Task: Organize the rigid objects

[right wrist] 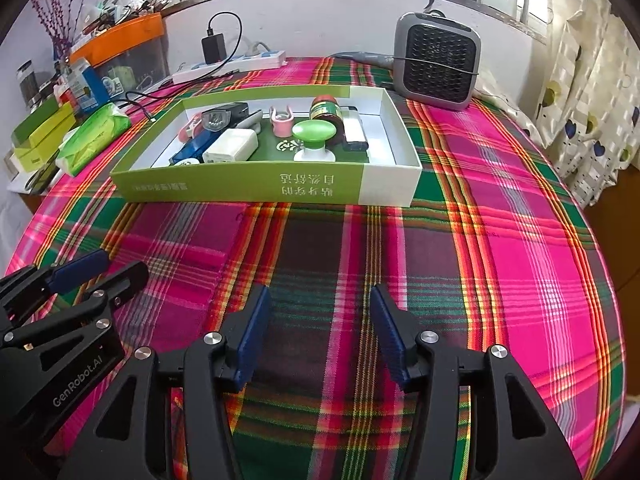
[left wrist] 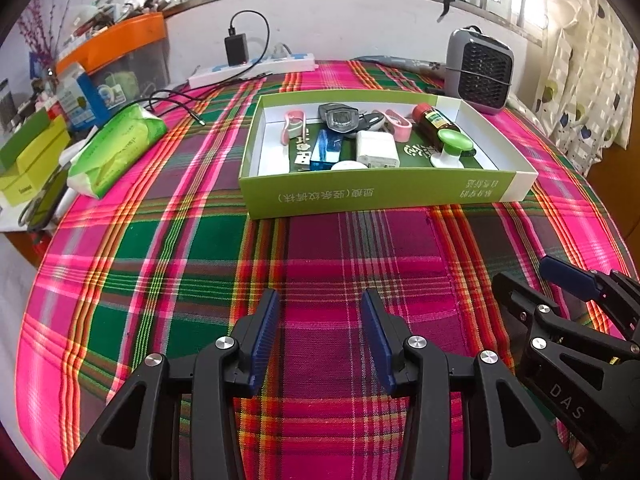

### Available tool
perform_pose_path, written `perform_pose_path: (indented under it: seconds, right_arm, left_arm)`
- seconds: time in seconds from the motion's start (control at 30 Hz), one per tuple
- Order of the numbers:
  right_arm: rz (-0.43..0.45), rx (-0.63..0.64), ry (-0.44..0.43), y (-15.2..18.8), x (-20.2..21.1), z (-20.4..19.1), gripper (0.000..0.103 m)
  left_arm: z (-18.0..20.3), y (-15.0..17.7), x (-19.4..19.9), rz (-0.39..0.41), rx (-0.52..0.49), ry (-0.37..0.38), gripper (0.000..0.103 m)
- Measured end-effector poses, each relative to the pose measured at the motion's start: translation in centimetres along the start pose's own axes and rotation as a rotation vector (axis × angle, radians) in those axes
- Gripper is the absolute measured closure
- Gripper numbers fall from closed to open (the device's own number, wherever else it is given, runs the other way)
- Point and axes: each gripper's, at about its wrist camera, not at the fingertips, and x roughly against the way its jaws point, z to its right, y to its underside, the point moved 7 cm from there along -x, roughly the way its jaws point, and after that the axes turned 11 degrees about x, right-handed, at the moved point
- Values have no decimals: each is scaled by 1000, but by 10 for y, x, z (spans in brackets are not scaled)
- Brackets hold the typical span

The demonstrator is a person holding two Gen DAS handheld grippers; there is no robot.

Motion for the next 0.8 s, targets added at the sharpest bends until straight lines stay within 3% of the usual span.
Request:
perform_pose_path:
  seconds: [0.8]
  right_arm:
    - [0, -1, 1, -1, -1, 0, 49]
  left_arm:
    - [0, 0, 0, 1, 0, 0, 62]
